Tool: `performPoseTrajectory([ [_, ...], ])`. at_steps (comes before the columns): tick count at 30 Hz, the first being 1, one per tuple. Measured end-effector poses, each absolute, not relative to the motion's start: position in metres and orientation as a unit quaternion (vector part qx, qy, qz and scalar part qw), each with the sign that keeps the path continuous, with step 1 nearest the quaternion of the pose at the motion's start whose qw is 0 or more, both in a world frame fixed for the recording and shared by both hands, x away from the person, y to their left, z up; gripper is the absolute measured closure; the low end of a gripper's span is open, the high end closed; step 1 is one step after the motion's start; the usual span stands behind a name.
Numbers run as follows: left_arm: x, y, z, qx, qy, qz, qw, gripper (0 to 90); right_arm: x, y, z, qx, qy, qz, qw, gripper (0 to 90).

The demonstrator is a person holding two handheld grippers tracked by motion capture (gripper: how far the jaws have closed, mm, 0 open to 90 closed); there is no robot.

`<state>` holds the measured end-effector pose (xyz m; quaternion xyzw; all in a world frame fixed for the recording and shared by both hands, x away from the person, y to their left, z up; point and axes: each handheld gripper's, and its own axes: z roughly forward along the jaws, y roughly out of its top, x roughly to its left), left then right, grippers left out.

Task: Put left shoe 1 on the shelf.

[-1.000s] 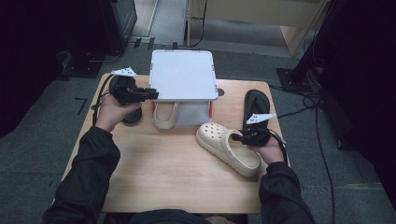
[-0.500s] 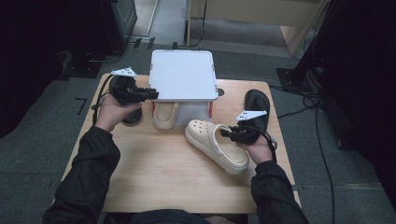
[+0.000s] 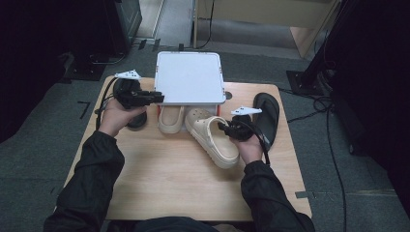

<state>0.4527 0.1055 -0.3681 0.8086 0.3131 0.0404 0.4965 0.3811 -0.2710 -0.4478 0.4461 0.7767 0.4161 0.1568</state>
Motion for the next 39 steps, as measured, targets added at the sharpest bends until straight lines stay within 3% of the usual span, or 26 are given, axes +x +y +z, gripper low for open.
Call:
performPoseTrajectory([
  [9, 0.453, 0.105, -0.368, 0.808, 0.313, 0.043, 0.498, 73.3, 0.379, -0.257, -0.462, 0.465, 0.764, 0.404, 0.191, 73.7],
  [19, 0.453, 0.105, -0.369, 0.809, 0.31, 0.044, 0.498, 73.3, 0.378, -0.261, -0.466, 0.473, 0.76, 0.422, 0.145, 61.7],
  [24, 0.453, 0.106, -0.369, 0.809, 0.31, 0.044, 0.498, 73.3, 0.364, -0.268, -0.454, 0.449, 0.774, 0.419, 0.152, 58.7],
  [39, 0.452, 0.105, -0.368, 0.809, 0.312, 0.046, 0.497, 73.4, 0.316, -0.311, -0.455, 0.409, 0.795, 0.424, 0.143, 70.5],
])
